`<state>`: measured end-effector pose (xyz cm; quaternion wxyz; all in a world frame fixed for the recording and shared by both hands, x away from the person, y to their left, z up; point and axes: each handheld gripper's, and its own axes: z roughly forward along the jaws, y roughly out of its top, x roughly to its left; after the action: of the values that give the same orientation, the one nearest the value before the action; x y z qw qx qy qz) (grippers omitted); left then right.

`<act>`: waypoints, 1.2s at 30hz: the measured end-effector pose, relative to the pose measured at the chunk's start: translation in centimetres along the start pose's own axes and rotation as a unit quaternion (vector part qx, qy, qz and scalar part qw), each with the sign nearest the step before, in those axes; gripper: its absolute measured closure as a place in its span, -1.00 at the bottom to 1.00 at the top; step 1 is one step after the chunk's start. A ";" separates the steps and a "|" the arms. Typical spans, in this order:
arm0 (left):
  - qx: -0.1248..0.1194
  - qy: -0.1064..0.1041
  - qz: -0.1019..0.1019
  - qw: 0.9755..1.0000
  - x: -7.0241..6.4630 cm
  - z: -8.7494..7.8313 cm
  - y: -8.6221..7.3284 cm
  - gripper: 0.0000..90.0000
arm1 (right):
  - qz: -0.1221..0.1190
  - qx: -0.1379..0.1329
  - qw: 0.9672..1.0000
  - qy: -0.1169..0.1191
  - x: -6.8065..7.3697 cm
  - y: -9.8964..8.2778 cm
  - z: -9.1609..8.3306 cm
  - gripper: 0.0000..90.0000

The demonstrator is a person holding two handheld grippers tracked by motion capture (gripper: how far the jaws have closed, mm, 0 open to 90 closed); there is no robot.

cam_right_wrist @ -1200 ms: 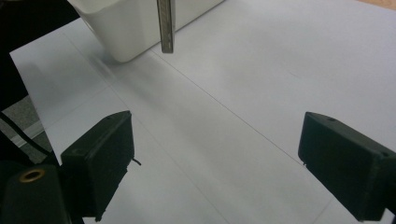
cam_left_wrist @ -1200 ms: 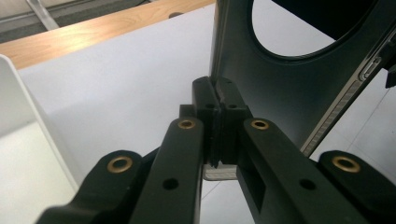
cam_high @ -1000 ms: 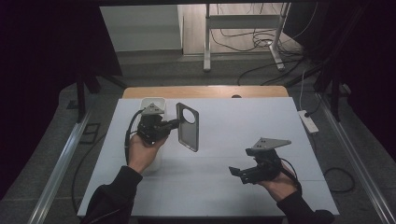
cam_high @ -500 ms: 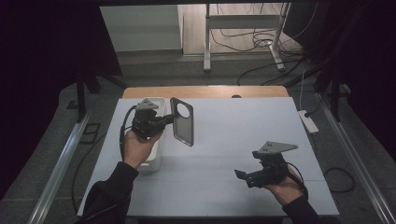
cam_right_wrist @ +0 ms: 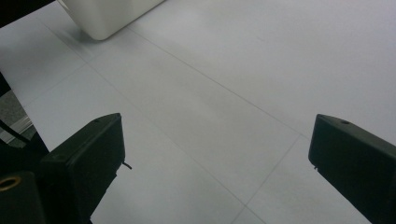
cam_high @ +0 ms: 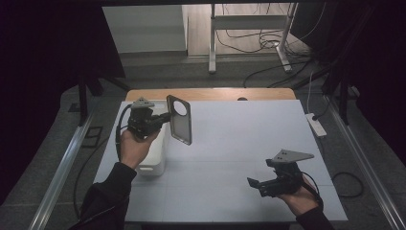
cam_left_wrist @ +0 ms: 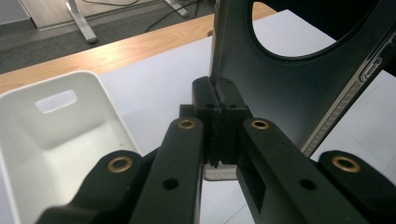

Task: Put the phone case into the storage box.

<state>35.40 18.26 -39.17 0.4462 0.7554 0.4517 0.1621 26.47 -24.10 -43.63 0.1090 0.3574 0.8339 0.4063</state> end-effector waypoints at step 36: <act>-0.008 0.053 -0.023 0.998 4.0 -1.3 1.9 0.97 | 0.023 0.000 0.999 -0.044 -1.5 -3.6 -2.6 -1.00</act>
<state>37.73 21.85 -37.54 0.4311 0.7319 0.4904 0.1950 24.52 -28.20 -44.83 0.1360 0.3939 0.8200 0.3923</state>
